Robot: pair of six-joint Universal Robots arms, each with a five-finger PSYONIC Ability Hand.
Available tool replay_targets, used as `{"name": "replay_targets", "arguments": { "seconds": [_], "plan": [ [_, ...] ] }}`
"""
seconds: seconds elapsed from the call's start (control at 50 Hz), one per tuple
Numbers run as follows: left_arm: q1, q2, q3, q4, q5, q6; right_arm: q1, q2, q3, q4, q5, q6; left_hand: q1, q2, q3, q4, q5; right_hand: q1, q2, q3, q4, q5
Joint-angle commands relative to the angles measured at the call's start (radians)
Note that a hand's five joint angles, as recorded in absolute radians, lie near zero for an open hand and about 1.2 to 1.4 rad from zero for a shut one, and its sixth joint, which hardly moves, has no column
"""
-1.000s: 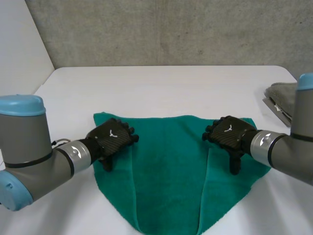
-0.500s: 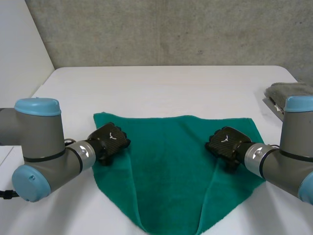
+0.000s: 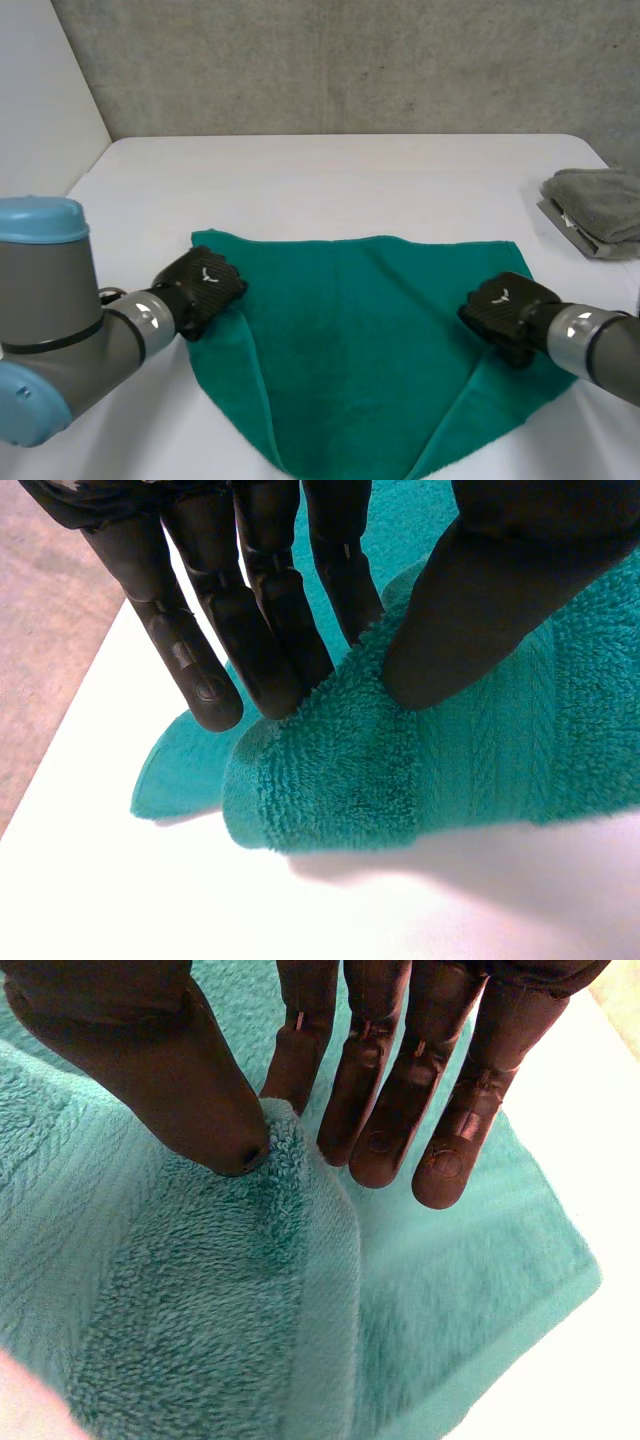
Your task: Fold the laundry.
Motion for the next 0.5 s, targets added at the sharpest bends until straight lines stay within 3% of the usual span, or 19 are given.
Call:
{"name": "replay_targets", "arguments": {
  "seconds": [0.02,0.18,0.2,0.22,0.32,0.5],
  "plan": [
    [0.022,0.114,-0.093,-0.002,-0.060,-0.002,-0.081,-0.102,0.078,0.116,0.011,-0.090,0.271,0.203,0.209,0.200,0.245,0.410,0.240,0.216,0.209,0.234],
    [0.022,0.159,-0.156,-0.034,-0.096,-0.056,-0.141,-0.152,0.144,0.143,0.018,-0.151,0.271,0.203,0.209,0.200,0.245,0.410,0.240,0.216,0.209,0.234],
    [0.024,0.157,-0.156,-0.034,-0.098,-0.066,-0.144,-0.152,0.146,0.143,0.015,-0.147,0.271,0.203,0.209,0.200,0.245,0.370,0.200,0.176,0.170,0.194],
    [0.024,0.156,-0.156,-0.034,-0.100,-0.077,-0.150,-0.152,0.150,0.143,0.015,-0.143,0.271,0.203,0.209,0.200,0.245,0.062,-0.109,-0.132,-0.139,-0.115],
    [0.030,0.143,-0.140,-0.019,-0.097,-0.126,-0.158,-0.149,0.156,0.158,0.018,-0.139,0.271,0.203,0.209,0.200,0.245,-0.328,-0.499,-0.522,-0.529,-0.505],
    [0.041,0.062,-0.090,0.041,-0.101,-0.136,-0.182,-0.151,0.179,0.163,0.006,-0.139,0.271,0.203,0.209,0.200,0.245,-0.467,-0.637,-0.661,-0.667,-0.643]
  ]
}}
